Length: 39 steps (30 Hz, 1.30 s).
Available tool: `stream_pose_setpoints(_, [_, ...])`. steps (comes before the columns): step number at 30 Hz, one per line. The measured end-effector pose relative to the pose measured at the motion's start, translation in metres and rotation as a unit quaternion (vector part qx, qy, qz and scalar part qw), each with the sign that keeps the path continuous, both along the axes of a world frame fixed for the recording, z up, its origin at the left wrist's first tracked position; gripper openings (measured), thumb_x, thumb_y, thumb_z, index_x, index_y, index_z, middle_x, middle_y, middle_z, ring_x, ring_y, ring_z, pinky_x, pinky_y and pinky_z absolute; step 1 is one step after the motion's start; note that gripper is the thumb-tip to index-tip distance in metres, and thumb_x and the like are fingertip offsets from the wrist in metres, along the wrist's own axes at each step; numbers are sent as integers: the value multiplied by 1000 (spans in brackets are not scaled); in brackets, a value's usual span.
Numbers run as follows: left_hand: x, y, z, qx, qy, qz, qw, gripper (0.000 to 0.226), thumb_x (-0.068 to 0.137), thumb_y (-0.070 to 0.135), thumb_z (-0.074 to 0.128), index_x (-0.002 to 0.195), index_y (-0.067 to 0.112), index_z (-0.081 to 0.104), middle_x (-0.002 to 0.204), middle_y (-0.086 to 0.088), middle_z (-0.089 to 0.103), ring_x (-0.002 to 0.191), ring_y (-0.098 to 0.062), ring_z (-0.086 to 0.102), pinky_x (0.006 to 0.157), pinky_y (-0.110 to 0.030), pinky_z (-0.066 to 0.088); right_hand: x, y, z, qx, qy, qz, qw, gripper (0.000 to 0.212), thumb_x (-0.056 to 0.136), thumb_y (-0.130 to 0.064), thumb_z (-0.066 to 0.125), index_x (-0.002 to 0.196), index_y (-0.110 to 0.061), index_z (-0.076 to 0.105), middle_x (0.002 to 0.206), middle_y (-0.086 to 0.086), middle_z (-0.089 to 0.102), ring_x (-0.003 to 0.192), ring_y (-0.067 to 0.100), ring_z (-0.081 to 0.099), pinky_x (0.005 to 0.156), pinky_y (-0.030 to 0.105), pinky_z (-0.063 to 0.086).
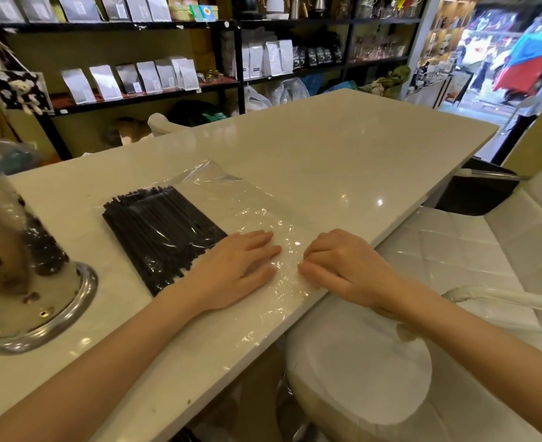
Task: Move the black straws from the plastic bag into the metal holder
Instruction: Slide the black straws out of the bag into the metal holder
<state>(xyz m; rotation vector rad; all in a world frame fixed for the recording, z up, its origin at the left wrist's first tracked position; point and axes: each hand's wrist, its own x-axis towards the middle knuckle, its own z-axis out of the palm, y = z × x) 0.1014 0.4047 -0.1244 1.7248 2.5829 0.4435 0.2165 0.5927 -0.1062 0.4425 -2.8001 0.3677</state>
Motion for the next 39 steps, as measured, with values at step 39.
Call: stream_pose_setpoints(39, [-31,-100,55,531,-676,340,382,17,78,4,49,94,1,51,87,-14,55,87,-24,56,84,-37,47,-194,-85,116,-328,-51,-102,938,19,85,-17,60,78,0,66,59,2,54,53,11,47,49,17,38])
